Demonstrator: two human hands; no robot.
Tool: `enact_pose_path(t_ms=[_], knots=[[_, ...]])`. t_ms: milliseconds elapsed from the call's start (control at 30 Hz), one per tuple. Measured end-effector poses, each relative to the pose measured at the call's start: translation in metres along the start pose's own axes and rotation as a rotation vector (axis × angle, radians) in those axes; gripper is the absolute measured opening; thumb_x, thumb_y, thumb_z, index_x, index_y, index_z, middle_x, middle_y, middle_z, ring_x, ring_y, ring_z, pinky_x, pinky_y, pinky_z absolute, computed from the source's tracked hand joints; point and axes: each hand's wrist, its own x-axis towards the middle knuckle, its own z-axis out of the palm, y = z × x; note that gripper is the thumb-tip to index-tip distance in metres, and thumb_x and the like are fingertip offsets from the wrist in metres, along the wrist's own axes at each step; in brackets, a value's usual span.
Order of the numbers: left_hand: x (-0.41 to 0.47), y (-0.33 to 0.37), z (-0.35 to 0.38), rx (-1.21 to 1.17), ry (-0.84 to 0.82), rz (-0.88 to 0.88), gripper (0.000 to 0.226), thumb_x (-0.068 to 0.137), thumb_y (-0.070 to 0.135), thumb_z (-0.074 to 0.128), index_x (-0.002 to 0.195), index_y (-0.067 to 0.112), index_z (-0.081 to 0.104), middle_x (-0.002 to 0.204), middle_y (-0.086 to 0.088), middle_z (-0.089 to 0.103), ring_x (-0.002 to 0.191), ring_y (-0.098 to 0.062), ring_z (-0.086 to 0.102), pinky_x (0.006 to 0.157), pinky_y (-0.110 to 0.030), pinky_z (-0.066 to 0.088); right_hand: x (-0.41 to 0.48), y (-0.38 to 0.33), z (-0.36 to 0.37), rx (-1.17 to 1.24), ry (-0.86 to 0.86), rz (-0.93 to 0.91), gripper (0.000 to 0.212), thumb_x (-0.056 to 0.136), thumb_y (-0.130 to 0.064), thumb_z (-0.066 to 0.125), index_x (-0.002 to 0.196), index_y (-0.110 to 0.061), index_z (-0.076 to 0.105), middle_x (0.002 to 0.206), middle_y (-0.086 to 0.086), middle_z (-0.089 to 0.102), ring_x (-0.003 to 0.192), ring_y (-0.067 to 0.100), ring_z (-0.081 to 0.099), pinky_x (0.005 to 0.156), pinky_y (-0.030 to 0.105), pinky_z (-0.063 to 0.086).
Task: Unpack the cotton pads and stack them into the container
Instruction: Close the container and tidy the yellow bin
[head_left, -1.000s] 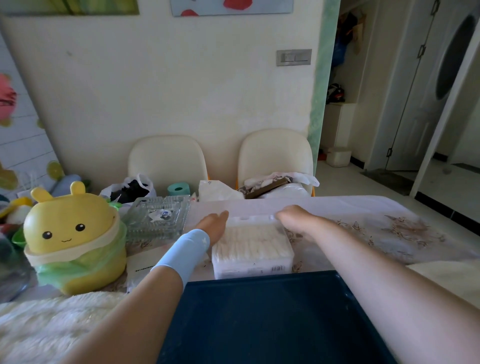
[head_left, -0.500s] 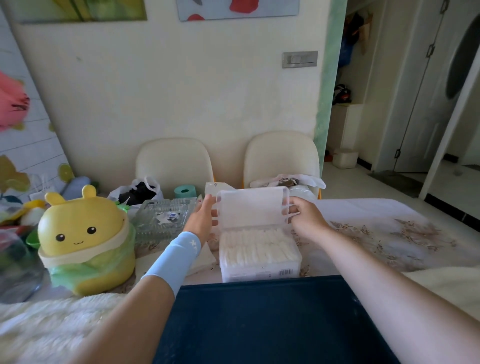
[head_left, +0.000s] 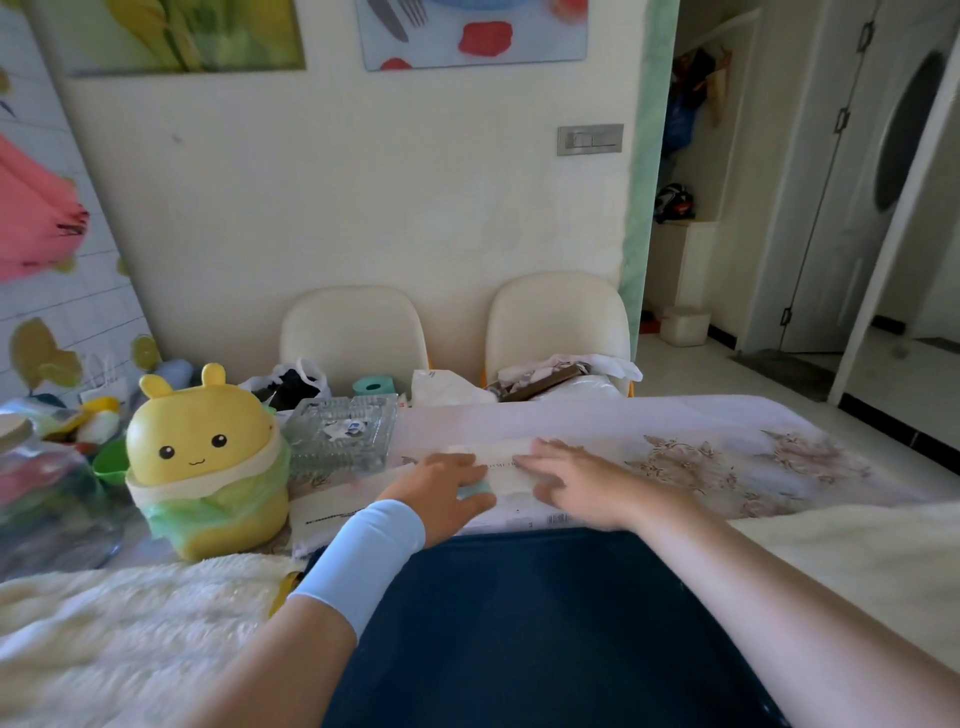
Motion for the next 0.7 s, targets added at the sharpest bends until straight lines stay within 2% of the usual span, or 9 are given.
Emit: enact_pose_path(t_ms=[67,167,300,433,567,700], knots=[[-0.003,0.004,0.002,0.111,-0.037,0.018,0.058,0.1,0.051,0.045,0.153,0.032,0.032,0.163,0.013,0.019,0.15,-0.015,0.018,0.121,-0.031,0.013,-0.002,0.001,0.006,-0.09,-0.037,-0.001,0.055,0.108,-0.036,0.036,0.159,-0.039,0.015,0.169,-0.008,-0.007,0.154,0.011,-0.013,0.126,0.04,-0.001],[-0.001,0.004,0.005,0.218,-0.046,0.05,0.058,0.101,0.047,0.044,0.155,0.028,0.029,0.164,0.008,0.018,0.15,-0.018,0.019,0.121,-0.033,0.015,-0.006,0.001,0.013,-0.197,-0.011,-0.016,0.056,0.11,-0.04,0.029,0.16,-0.038,0.005,0.168,-0.003,-0.013,0.154,0.014,-0.016,0.125,0.038,-0.003],[0.004,0.005,0.008,0.257,0.016,0.077,0.051,0.101,0.038,0.048,0.149,0.022,0.042,0.156,-0.002,0.038,0.142,-0.022,0.036,0.115,-0.037,0.031,-0.005,0.002,0.021,-0.264,0.055,-0.027,0.055,0.11,-0.041,0.028,0.16,-0.038,0.008,0.169,0.002,-0.008,0.155,0.018,-0.012,0.124,0.038,0.002],[0.007,0.008,0.003,0.352,0.005,0.068,0.044,0.102,0.038,0.047,0.144,0.027,0.048,0.15,0.001,0.046,0.133,-0.024,0.047,0.111,-0.034,0.036,-0.004,-0.002,0.019,-0.27,0.085,-0.026,0.053,0.109,-0.037,0.036,0.159,-0.036,0.02,0.17,0.002,0.005,0.156,0.02,-0.001,0.125,0.043,0.013],[0.003,0.006,0.007,0.197,0.097,0.05,0.043,0.097,0.036,0.057,0.139,0.028,0.051,0.144,0.003,0.051,0.129,-0.02,0.049,0.109,-0.031,0.036,-0.01,-0.014,0.014,-0.24,0.089,0.007,0.054,0.106,-0.037,0.04,0.157,-0.034,0.024,0.167,-0.001,0.011,0.155,0.021,0.005,0.122,0.045,0.02],[0.0,-0.002,0.002,-0.096,0.108,-0.041,0.042,0.093,0.042,0.06,0.133,0.031,0.055,0.142,0.005,0.049,0.129,-0.018,0.046,0.11,-0.031,0.036,-0.006,-0.036,0.003,-0.367,0.044,0.083,0.061,0.098,-0.047,0.043,0.155,-0.031,0.027,0.164,0.004,0.022,0.152,0.024,0.014,0.12,0.057,0.008]])
